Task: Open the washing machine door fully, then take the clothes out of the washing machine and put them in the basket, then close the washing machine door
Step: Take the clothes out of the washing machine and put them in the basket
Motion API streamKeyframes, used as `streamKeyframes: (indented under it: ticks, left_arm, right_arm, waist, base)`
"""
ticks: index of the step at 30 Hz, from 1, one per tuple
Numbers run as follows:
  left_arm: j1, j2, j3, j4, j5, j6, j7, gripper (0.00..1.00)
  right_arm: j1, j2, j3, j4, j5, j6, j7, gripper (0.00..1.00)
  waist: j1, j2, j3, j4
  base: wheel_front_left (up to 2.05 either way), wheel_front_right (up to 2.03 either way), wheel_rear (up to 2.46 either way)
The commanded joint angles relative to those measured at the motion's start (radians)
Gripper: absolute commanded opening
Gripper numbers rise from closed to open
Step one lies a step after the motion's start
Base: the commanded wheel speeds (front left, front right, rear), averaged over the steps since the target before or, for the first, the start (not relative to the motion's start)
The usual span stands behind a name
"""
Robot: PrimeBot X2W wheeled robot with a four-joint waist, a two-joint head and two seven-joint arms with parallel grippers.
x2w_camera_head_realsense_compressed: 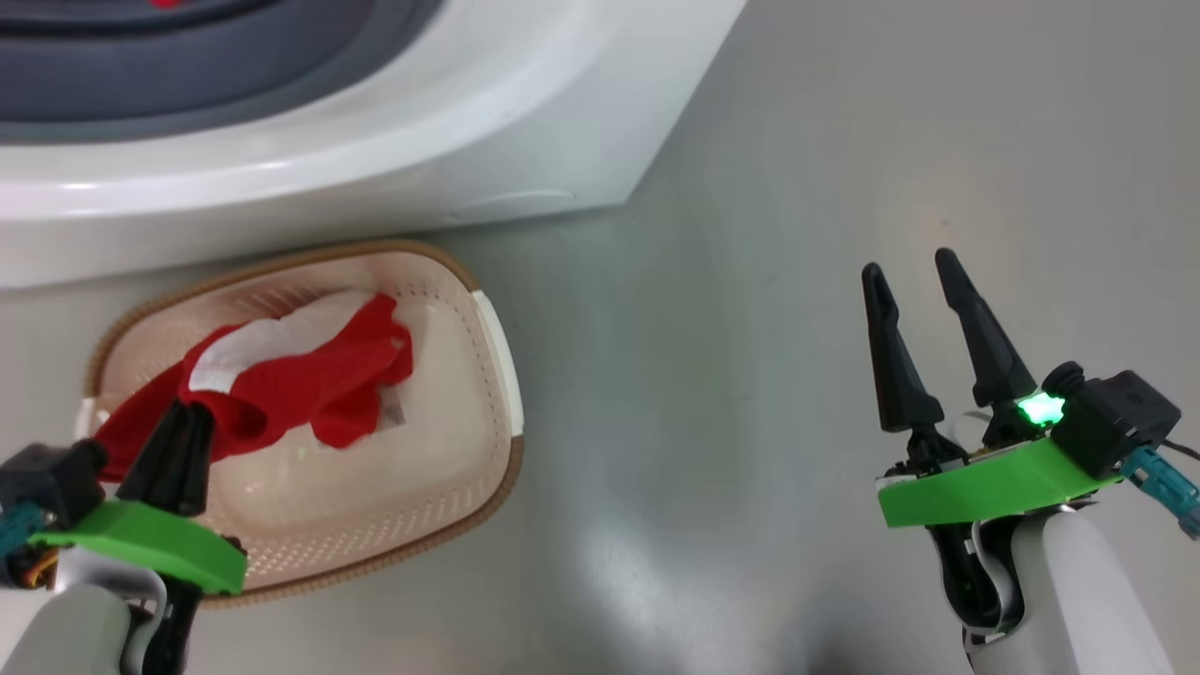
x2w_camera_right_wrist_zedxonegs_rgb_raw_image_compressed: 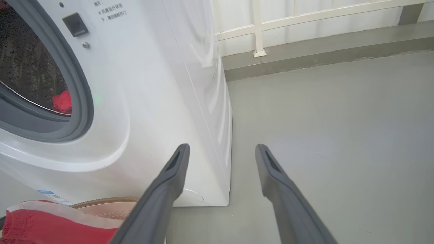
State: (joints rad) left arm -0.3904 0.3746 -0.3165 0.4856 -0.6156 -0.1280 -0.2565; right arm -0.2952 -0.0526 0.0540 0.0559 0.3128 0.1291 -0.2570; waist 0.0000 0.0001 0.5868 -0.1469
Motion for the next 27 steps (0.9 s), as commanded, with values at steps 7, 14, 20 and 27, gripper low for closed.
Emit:
streamKeyframes:
  ticks: [7, 14, 20, 27]
  left_arm:
    - [-0.12, 0.053, -0.091, 0.141, -0.058, -0.003, -0.005, 0.0]
    - [-0.19, 0.066, -0.177, 0.278, -0.123, -0.003, -0.005, 0.0]
    - [-0.237, 0.089, -0.243, 0.385, -0.166, -0.003, -0.005, 0.0]
    - [-0.283, 0.101, -0.307, 0.444, -0.213, -0.003, -0.005, 0.34]
  right_arm:
    - [-0.027, 0.002, 0.031, -0.041, 0.013, 0.002, -0.005, 1.0]
    - [-0.046, 0.002, 0.055, -0.053, 0.027, 0.002, -0.005, 1.0]
    - [-0.048, 0.002, 0.076, -0.06, 0.039, 0.002, -0.005, 1.0]
    - [-0.048, 0.002, 0.084, -0.062, 0.045, 0.002, -0.005, 1.0]
  waist:
    - [0.0, -0.0001, 0.118, -0.031]
    - [0.0, -0.0001, 0.153, -0.056]
    - [0.0, -0.0001, 0.181, -0.077]
    - [0.0, -0.0001, 0.192, -0.09]
  base:
    - [0.0, 0.0, 0.0]
    - [0.0, 0.0, 0.0]
    - [0.0, 0.0, 0.0]
    - [0.0, 0.0, 0.0]
